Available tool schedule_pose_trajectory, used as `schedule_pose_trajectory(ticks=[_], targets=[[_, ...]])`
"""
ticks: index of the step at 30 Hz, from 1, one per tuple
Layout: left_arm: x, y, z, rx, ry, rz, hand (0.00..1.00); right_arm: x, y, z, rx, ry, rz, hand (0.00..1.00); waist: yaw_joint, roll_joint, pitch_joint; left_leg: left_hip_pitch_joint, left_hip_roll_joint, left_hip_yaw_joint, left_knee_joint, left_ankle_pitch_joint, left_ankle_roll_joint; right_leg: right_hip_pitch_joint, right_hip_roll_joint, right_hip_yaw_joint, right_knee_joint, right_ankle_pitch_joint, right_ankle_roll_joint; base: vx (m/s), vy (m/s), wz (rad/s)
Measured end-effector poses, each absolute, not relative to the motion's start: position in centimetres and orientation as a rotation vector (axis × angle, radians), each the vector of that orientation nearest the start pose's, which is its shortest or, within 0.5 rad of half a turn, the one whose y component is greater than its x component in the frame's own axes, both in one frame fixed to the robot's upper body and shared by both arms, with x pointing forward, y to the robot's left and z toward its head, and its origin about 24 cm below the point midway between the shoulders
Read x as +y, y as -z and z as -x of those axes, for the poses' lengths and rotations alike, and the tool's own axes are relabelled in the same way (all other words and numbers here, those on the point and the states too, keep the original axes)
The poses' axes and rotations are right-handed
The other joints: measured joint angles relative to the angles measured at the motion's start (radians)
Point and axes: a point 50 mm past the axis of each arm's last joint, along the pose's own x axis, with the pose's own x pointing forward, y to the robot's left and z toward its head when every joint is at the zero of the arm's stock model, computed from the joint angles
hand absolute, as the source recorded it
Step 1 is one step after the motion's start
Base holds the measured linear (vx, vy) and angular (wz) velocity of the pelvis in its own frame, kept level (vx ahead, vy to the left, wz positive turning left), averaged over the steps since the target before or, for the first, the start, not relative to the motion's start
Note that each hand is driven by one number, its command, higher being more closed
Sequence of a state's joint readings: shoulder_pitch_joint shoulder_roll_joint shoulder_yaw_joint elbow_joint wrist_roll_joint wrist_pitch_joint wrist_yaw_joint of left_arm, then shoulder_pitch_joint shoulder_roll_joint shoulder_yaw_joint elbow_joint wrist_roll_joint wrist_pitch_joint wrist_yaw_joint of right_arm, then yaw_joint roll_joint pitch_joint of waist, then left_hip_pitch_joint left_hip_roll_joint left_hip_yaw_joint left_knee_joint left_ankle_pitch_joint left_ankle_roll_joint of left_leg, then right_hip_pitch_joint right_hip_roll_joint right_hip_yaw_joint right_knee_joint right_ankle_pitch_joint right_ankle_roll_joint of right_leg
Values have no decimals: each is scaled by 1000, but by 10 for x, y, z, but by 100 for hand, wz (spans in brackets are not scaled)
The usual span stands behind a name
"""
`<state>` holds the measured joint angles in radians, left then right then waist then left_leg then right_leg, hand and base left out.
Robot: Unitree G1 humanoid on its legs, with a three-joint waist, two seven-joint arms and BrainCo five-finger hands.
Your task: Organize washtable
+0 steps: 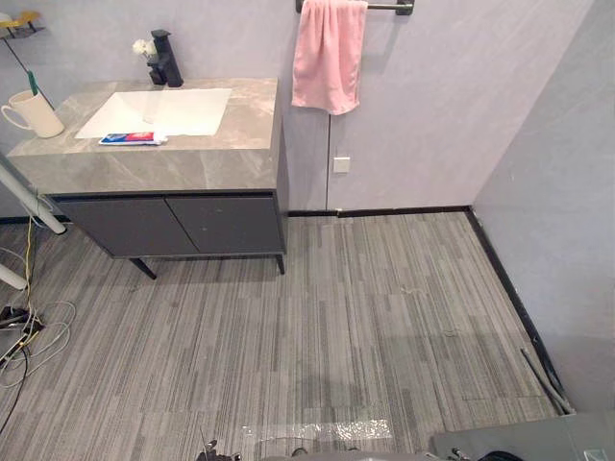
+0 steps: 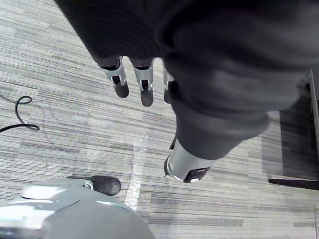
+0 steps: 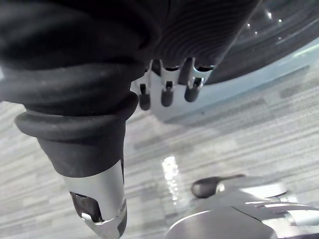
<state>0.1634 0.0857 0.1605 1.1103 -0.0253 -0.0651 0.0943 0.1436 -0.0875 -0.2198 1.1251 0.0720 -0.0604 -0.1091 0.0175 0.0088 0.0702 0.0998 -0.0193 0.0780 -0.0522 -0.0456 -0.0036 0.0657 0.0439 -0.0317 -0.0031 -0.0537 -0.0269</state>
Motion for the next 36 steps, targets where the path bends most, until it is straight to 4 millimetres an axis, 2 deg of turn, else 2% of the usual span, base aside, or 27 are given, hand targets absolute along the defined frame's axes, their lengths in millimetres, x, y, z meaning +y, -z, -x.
schedule_pose_trajectory(ticks=[7, 13, 15, 16, 18, 19, 20, 21, 22, 23, 24, 26, 28, 29, 30, 32, 35, 36], targets=[[210, 168, -52, 1192, -325, -27, 0, -216, 167, -54, 1185, 421, -35, 0, -1, -9, 16, 3, 5, -5, -19, 13, -5, -2, 7, 1, -11, 9, -12, 0, 0, 0], [210, 167, -58, 1182, -293, -50, 0, -216, 167, -55, 1185, 418, -39, 0, -1, -7, 30, -2, 11, 4, -19, 12, -7, -6, 13, 5, -17, 11, -14, 3, -4, -2], [212, 167, -61, 1176, -292, -57, 0, -215, 167, -56, 1184, 415, -42, 0, -1, -12, 36, -24, 17, 12, 4, 2, -20, -29, 15, 10, 8, 2, -16, 12, -18, -8], [213, 166, -63, 1167, -296, -59, 0, -213, 167, -57, 1181, 413, -46, 0, -1, -18, 48, -39, 20, 16, 39, -14, -32, -38, 14, 13, 31, -9, -20, 27, -39, -10], [217, 163, -70, 1134, -324, -48, 0, -210, 167, -62, 1168, 413, -61, 0, 8, -37, 79, -101, 27, 45, 247, -75, -47, -48, 5, 34, 107, -54, -30, -14, -74, -26], [218, 162, -72, 1125, -326, -47, 0, -210, 167, -62, 1165, 413, -63, 0, 14, -40, 80, -125, 31, 55, 316, -86, -47, -52, 2, 42, 129, -66, -32, -49, -95, -48], [218, 161, -77, 1103, -335, -37, 0, -210, 166, -65, 1153, 415, -68, 0, 27, -41, 86, -178, 43, 68, 464, -99, -38, -54, 1, 65, 166, -93, -34, -28, -86, -44], [217, 160, -78, 1096, -338, -32, 0, -211, 164, -68, 1131, 419, -72, 0, 27, -45, 90, -238, 57, 68, 599, -99, -38, -53, 1, 72, 188, -115, -43, -7, -40, -38], [216, 160, -78, 1096, -338, -28, 0, -212, 164, -68, 1124, 424, -74, 0, 26, -37, 90, -270, 68, 73, 659, -112, -30, -51, 4, 78, 195, -124, -47, 17, 1, -24], [214, 161, -78, 1096, -340, -18, 0, -215, 162, -68, 1108, 439, -82, 0, 26, -23, 90, -314, 99, 86, 744, -121, -18, -50, 9, 84, 203, -133, -51, 29, 27, -20], [213, 161, -78, 1093, -339, -17, 0, -215, 162, -69, 1106, 442, -84, 0, 25, -21, 90, -340, 117, 95, 763, -125, -13, -50, 9, 92, 205, -136, -48, 68, 51, -23], [213, 160, -79, 1082, -340, -15, 0, -216, 161, -70, 1102, 443, -84, 0, 30, -20, 89, -368, 132, 98, 694, -124, -16, -52, 3, 122, 205, -146, -35, 178, 135, -31], [211, 160, -79, 1081, -339, -13, 0, -217, 160, -74, 1088, 442, -81, 0, 37, -13, 86, -363, 136, 88, 543, -110, -37, -59, 1, 152, 204, -154, -22, 264, 237, -54], [207, 160, -80, 1081, -333, -4, 0, -222, 158, -76, 1075, 446, -71, 0, 53, 12, 74, -337, 141, 70, 382, -70, -51, -80, 7, 184, 213, -167, 8, 182, 216, -63], [210, 160, -82, 1078, -332, -12, 0, -219, 159, -75, 1088, 443, -73, 0, 55, 0, 70, -327, 132, 90, 371, -74, -41, -87, -3, 205, 218, -173, 21, 247, 241, -69], [216, 158, -81, 1076, -331, -42, 0, -211, 160, -80, 1080, 426, -90, 0, 57, -31, 45, -324, 99, 154, 351, -87, 2, -87, -55, 224, 183, -166, 60, 286, 212, -46], [213, 158, -88, 1065, -305, -55, 0, -196, 160, -91, 1062, 389, -116, 0, 58, -21, 43, -279, 73, 202, 325, -100, 22, -92, -88, 221, 200, -148, 105, 260, 194, -42], [211, 157, -91, 1059, -292, -59, 0, -198, 159, -93, 1052, 381, -110, 0, 59, -16, 43, -263, 71, 213, 315, -102, 25, -98, -89, 220, 225, -147, 110, 221, 157, -47]])
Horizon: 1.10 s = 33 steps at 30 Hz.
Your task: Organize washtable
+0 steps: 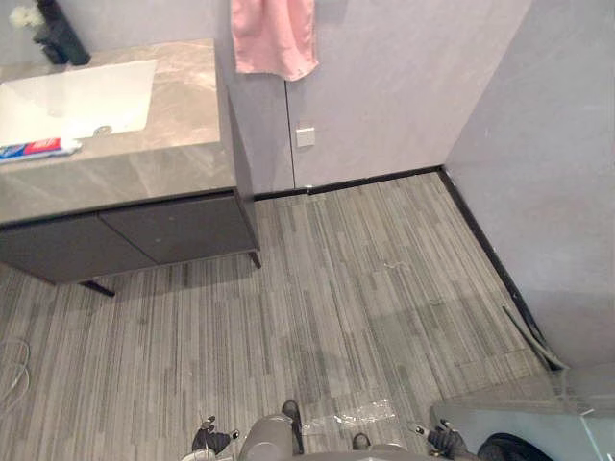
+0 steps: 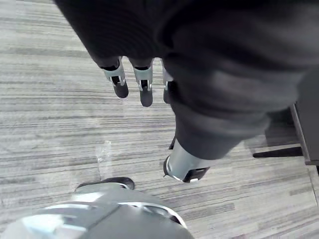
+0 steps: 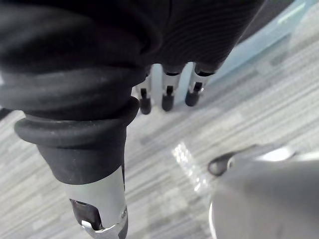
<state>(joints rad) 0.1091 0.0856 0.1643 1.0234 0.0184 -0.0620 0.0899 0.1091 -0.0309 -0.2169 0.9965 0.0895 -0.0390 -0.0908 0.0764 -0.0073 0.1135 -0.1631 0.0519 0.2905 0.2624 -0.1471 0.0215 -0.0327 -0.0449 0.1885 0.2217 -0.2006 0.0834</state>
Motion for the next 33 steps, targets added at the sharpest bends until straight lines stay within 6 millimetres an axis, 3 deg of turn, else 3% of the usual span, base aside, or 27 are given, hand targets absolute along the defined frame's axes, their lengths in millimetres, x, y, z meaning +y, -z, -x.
schedule_pose_trajectory(ticks=[1, 2, 5, 9, 11, 12, 16, 18, 19, 20, 22, 24, 27, 30, 31, 32, 33], targets=[[209, 157, -96, 1047, -281, -60, 0, -199, 158, -96, 1042, 372, -107, 0, 11, 4, 1, 37, 2, 26, -21, -1, 3, -34, 7, -7, 97, -2, 5, 229, 129, -67], [205, 155, -107, 1023, -264, -59, 0, -199, 157, -98, 1033, 366, -103, 0, 23, 8, 4, 92, 11, 46, -41, -3, 6, -87, 5, -64, 240, -1, 38, 222, 110, -69], [191, 152, -125, 984, -210, -53, 0, -197, 155, -105, 1018, 343, -89, 0, 12, 18, 8, 185, 14, 58, -107, -7, 11, -148, -42, -236, 356, -33, 4, 161, 53, -30], [172, 149, -142, 952, -143, -47, 0, -194, 154, -116, 1004, 327, -94, 0, -12, 4, 11, 221, 30, 54, -160, -26, -19, -247, -58, -359, 245, -22, -12, 146, -62, -5], [168, 151, -138, 968, -114, -65, 0, -193, 155, -115, 1016, 325, -93, 0, -29, -7, 17, 248, 32, 42, -153, -46, -53, -258, -44, -373, 79, 87, -41, 231, -164, 15], [169, 153, -135, 987, -114, -69, 0, -194, 156, -114, 1022, 330, -100, 0, -52, -11, 22, 266, 31, -6, -147, -53, -70, -232, -36, -372, 74, 167, -62, 248, -151, 33], [165, 155, -131, 1004, -115, -52, 0, -201, 153, -118, 988, 379, -137, 0, -64, 36, 32, 273, 73, -106, -139, -32, -108, -233, -7, -389, 139, 81, -97, 307, -267, 4], [163, 154, -133, 997, -128, -31, 0, -200, 154, -117, 990, 393, -152, 0, -63, 33, 34, 242, 89, -131, -28, -38, -123, -198, -6, -405, 140, 55, -106, 253, -236, 25], [162, 152, -139, 969, -149, -5, 0, -199, 155, -114, 996, 392, -153, 0, -61, 25, 41, 180, 106, -161, 155, -38, -134, -155, -5, -415, 130, 34, -113, 214, -201, 35], [162, 149, -143, 944, -171, 24, 0, -199, 155, -113, 996, 391, -150, 0, -56, 26, 49, 81, 142, -179, 390, -14, -171, -102, 7, -423, 113, 17, -126, 203, -172, 21], [162, 146, -146, 921, -185, 39, 0, -200, 154, -114, 990, 393, -148, 0, -36, 33, 52, -20, 194, -161, 621, -31, -152, -48, 30, -413, 105, -18, -152, 226, -72, -22], [160, 143, -150, 898, -184, 46, 0, -200, 152, -116, 975, 394, -156, 0, -30, 33, 53, -90, 198, -117, 648, -50, -122, 4, 28, -396, 89, -35, -143, 234, -2, -29], [159, 142, -154, 884, -188, 61, 0, -198, 153, -115, 978, 403, -170, 0, -18, 30, 54, -122, 164, -48, 449, -63, -102, 65, 4, -381, 43, -38, -112, 295, 118, -14], [156, 141, -155, 872, -177, 66, 0, -197, 154, -113, 985, 403, -173, 0, -6, 25, 53, -121, 61, -44, 72, -4, -115, 137, -45, -384, -35, -49, -61, 341, 194, 10], [156, 141, -154, 874, -174, 61, 0, -197, 154, -114, 986, 400, -171, 0, 0, 27, 51, -114, 35, -48, -19, 116, -95, 169, -60, -381, -68, -53, -42, 510, 307, 0], [158, 142, -153, 880, -170, 51, 0, -193, 156, -112, 999, 395, -177, 0, 1, 13, 34, -92, -3, -34, -46, 134, -36, 189, -79, -366, -108, -46, -34, 460, 239, 1], [160, 143, -152, 884, -171, 43, 0, -190, 156, -115, 1000, 381, -180, 0, -2, 4, 29, -93, -14, -29, -44, 127, -13, 187, -91, -357, -118, -27, -25, 481, 225, 6]])
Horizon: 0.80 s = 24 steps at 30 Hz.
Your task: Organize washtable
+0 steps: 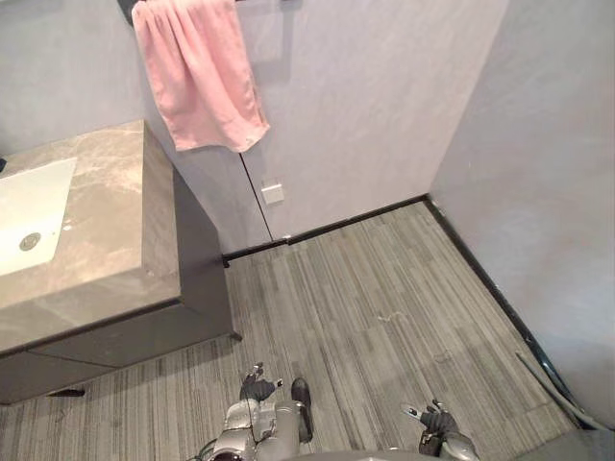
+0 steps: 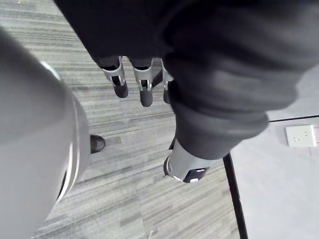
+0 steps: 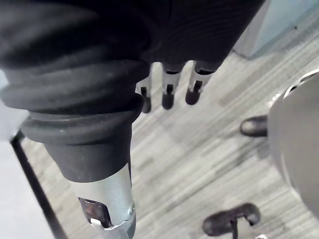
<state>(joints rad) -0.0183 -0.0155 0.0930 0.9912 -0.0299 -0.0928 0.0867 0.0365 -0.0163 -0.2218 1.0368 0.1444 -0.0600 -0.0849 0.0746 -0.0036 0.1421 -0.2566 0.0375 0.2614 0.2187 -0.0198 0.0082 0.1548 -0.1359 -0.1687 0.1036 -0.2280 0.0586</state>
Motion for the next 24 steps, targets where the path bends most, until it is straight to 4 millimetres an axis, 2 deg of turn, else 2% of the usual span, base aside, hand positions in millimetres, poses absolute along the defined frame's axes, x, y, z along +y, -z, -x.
schedule_pose_trajectory(ticks=[1, 2, 3, 4, 5, 6, 7, 8, 9, 11, 12, 14, 15, 16, 17, 18, 19, 21, 22, 24], targets=[[164, 142, -152, 883, -187, 46, 0, -184, 156, -118, 998, 369, -190, 0, 0, -11, -1, -9, -9, 10, 35, -17, 51, 0, -24, 27, 5, 36, 31, 384, 182, 8], [167, 142, -152, 882, -198, 51, 0, -182, 156, -117, 1001, 366, -193, 0, 1, -16, -2, -8, -13, 16, 58, -31, 63, 0, -33, 49, 23, 47, 45, 565, 287, 2], [169, 144, -149, 892, -218, 63, 0, -182, 157, -113, 1011, 358, -180, 0, 13, -23, -6, 41, -35, 22, 72, -64, 89, -24, -48, 94, 168, 63, 63, 460, 238, -4], [169, 144, -148, 893, -218, 63, 0, -182, 157, -113, 1012, 359, -179, 0, 15, -23, -6, 55, -39, 22, 69, -69, 90, -32, -51, 98, 201, 68, 68, 528, 276, -3], [169, 144, -147, 899, -217, 63, 0, -184, 157, -111, 1010, 359, -166, 0, 16, -19, -9, 109, -46, 8, 52, -99, 87, -97, -60, 116, 397, 105, 101, 415, 210, 10], [168, 145, -144, 905, -218, 64, 0, -187, 156, -110, 998, 361, -155, 0, 14, -7, -14, 166, -46, -27, 26, -151, 78, -184, -61, 119, 613, 138, 118, 399, 183, 21], [169, 146, -143, 911, -219, 62, 0, -187, 155, -111, 991, 360, -155, 0, 10, -12, -11, 189, -55, -39, 20, -161, 74, -222, -67, 119, 705, 117, 114, 379, 117, 41], [170, 147, -142, 920, -221, 61, 0, -188, 154, -113, 979, 361, -153, 0, -3, -22, -16, 233, -66, -58, -3, -170, 76, -297, -76, 111, 822, 63, 92, 352, 58, 45], [170, 148, -139, 933, -221, 62, 0, -189, 152, -114, 970, 364, -151, 0, -6, -23, -11, 281, -68, -69, -30, -171, 75, -335, -75, 86, 852, 25, 71, 345, 34, 45], [168, 149, -138, 945, -220, 67, 0, -192, 152, -113, 963, 367, -146, 0, -10, -15, -6, 373, -58, -86, -80, -174, 73, -397, -66, 12, 775, -24, 34, 290, -15, 34], [167, 150, -138, 947, -219, 70, 0, -192, 152, -113, 962, 368, -146, 0, -11, -12, -6, 388, -52, -96, -87, -180, 68, -414, -56, -3, 729, -28, 27, 291, -72, 43], [163, 151, -137, 954, -217, 83, 0, -192, 151, -115, 956, 369, -148, 0, -27, -9, -6, 418, -21, -140, -102, -219, 42, -475, 0, -18, 488, -2, 14, 351, -185, 54], [162, 151, -136, 960, -216, 85, 0, -192, 151, -116, 957, 369, -148, 0, -35, -9, -6, 424, -16, -152, -102, -226, 37, -480, 15, -13, 417, 22, 10, 411, -257, 55], [161, 152, -135, 963, -214, 86, 0, -193, 152, -114, 964, 377, -151, 0, -41, -12, -7, 437, -14, -178, -102, -243, 18, -480, 39, 18, 274, 90, 7, 415, -261, 71], [158, 153, -133, 974, -212, 91, 0, -196, 154, -109, 984, 395, -156, 0, -57, -7, -8, 458, -3, -217, -104, -257, 2, -459, 62, 62, 237, 216, -21, 517, -297, 73], [156, 154, -130, 987, -219, 107, 0, -200, 154, -109, 986, 408, -158, 0, -56, 19, -18, 459, 20, -240, -97, -250, -9, -451, 72, 36, 256, 184, -44, 438, -245, 58], [153, 155, -130, 988, -222, 120, 0, -201, 154, -110, 984, 414, -162, 0, -56, 28, -17, 456, 26, -245, -84, -246, -16, -453, 72, 26, 278, 162, -47, 336, -181, 37], [148, 155, -129, 993, -223, 139, 0, -204, 153, -111, 980, 419, -157, 0, -59, 48, -21, 444, 49, -265, -10, -236, -33, -427, 72, -17, 323, 104, -81, 349, -203, 41], [148, 155, -129, 991, -222, 137, 0, -204, 153, -110, 983, 419, -156, 0, -59, 50, -21, 433, 56, -272, 33, -233, -40, -406, 75, -30, 319, 96, -92, 410, -249, 52], [148, 153, -133, 976, -222, 136, 0, -202, 154, -109, 990, 402, -146, 0, -56, 43, -20, 330, 77, -282, 303, -193, -125, -312, 84, -62, 262, 68, -99, 361, -235, 57]])
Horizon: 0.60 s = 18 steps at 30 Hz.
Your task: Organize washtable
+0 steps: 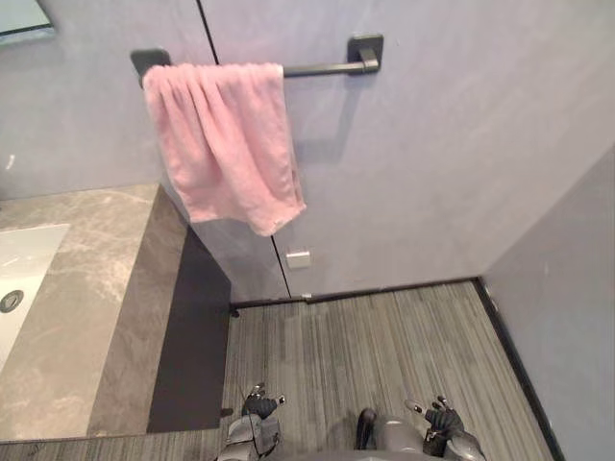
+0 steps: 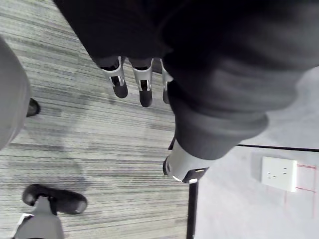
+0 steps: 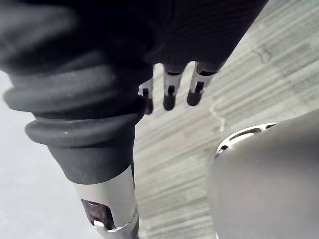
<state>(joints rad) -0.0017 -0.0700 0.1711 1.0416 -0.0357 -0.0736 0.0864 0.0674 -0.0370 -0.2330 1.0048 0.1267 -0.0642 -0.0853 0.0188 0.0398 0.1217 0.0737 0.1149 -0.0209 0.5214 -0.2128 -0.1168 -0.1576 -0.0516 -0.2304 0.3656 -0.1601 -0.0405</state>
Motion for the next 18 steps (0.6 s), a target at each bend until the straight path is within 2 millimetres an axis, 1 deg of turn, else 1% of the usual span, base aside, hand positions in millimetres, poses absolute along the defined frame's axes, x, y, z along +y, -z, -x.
schedule_pose_trajectory(ticks=[1, 2, 3, 4, 5, 6, 7, 8, 9, 10, 11, 12, 13, 14, 15, 16, 17, 18], targets=[[149, 153, -133, 971, -223, 134, 0, -201, 154, -110, 987, 388, -137, 0, 1, 1, 1, -65, 29, 14, 141, 7, -26, 34, 5, -16, -23, -8, -5, 272, -170, 46], [150, 151, -136, 956, -225, 136, 0, -201, 154, -110, 989, 381, -130, 0, 10, 2, 3, -134, 76, 79, 265, -4, -8, 80, 15, -31, -46, -17, -11, 287, -138, 34], [148, 149, -139, 941, -220, 139, 0, -200, 155, -108, 995, 382, -133, 0, 29, -7, 8, -182, 106, 153, 286, -22, 22, 139, 16, -44, -81, -17, -12, 231, -82, 23], [149, 149, -140, 937, -219, 139, 0, -199, 155, -109, 995, 381, -135, 0, 33, -7, 7, -197, 112, 177, 270, -26, 29, 159, 15, -48, -96, -17, -12, 252, -59, 17], [149, 148, -141, 932, -217, 139, 0, -198, 155, -110, 993, 380, -140, 0, 42, -5, 7, -217, 111, 202, 219, -32, 39, 185, 11, -54, -116, -17, -6, 158, 10, 20], [148, 148, -142, 926, -204, 141, 0, -196, 155, -109, 995, 379, -145, 0, 48, -6, 4, -232, 96, 220, 101, -31, 39, 203, 0, -66, -135, -20, 9, 137, 33, 24], [147, 148, -143, 926, -195, 138, 0, -196, 155, -109, 995, 379, -147, 0, 49, -5, 2, -237, 80, 215, 18, -20, 39, 208, -4, -71, -141, -22, 18, 133, 81, 28], [147, 148, -142, 927, -186, 129, 0, -196, 155, -110, 993, 377, -147, 0, 51, 2, -3, -247, 57, 205, -138, 21, 45, 209, -7, -73, -142, -34, 39, 129, 103, 19], [146, 148, -142, 928, -181, 127, 0, -196, 155, -110, 994, 377, -147, 0, 52, 5, -2, -254, 46, 186, -176, 86, 54, 210, -9, -72, -140, -39, 47, 194, 167, 10], [146, 148, -142, 933, -168, 113, 0, -193, 156, -108, 1005, 370, -150, 0, 53, -12, -21, -229, 9, 188, -229, 117, 64, 215, -33, -59, -143, -40, 68, 243, 159, 7], [151, 149, -140, 941, -163, 91, 0, -187, 157, -107, 1015, 353, -154, 0, 50, -41, -36, -211, -25, 193, -277, 127, 78, 212, -59, -57, -154, -41, 85, 249, 146, 4], [153, 149, -140, 941, -161, 82, 0, -185, 158, -106, 1020, 347, -152, 0, 50, -52, -37, -206, -36, 198, -281, 128, 81, 213, -70, -55, -156, -41, 91, 244, 123, 1], [154, 149, -141, 946, -153, 70, 0, -182, 159, -105, 1030, 338, -149, 0, 53, -62, -40, -201, -50, 212, -280, 120, 95, 214, -87, -43, -153, -41, 98, 209, 149, -10], [153, 150, -141, 957, -142, 59, 0, -182, 159, -105, 1036, 333, -143, 0, 53, -65, -42, -180, -68, 218, -289, 111, 109, 216, -107, -26, -133, -42, 105, 206, 158, -9], [153, 151, -140, 963, -138, 55, 0, -182, 159, -105, 1035, 332, -142, 0, 52, -64, -42, -164, -78, 219, -302, 106, 117, 216, -116, -14, -112, -43, 107, 187, 180, -8], [151, 152, -138, 971, -128, 53, 0, -182, 159, -106, 1029, 330, -140, 0, 50, -57, -41, -130, -91, 224, -324, 100, 126, 192, -130, 11, -27, -45, 109, 185, 215, -5], [150, 152, -137, 975, -122, 50, 0, -183, 158, -107, 1024, 329, -136, 0, 51, -56, -40, -88, -104, 228, -346, 91, 138, 134, -158, 44, 142, -41, 115, 174, 203, 1], [151, 153, -136, 977, -124, 48, 0, -183, 158, -108, 1021, 329, -136, 0, 49, -59, -39, -76, -108, 229, -347, 87, 144, 109, -168, 53, 210, -33, 120, 140, 149, 10]])
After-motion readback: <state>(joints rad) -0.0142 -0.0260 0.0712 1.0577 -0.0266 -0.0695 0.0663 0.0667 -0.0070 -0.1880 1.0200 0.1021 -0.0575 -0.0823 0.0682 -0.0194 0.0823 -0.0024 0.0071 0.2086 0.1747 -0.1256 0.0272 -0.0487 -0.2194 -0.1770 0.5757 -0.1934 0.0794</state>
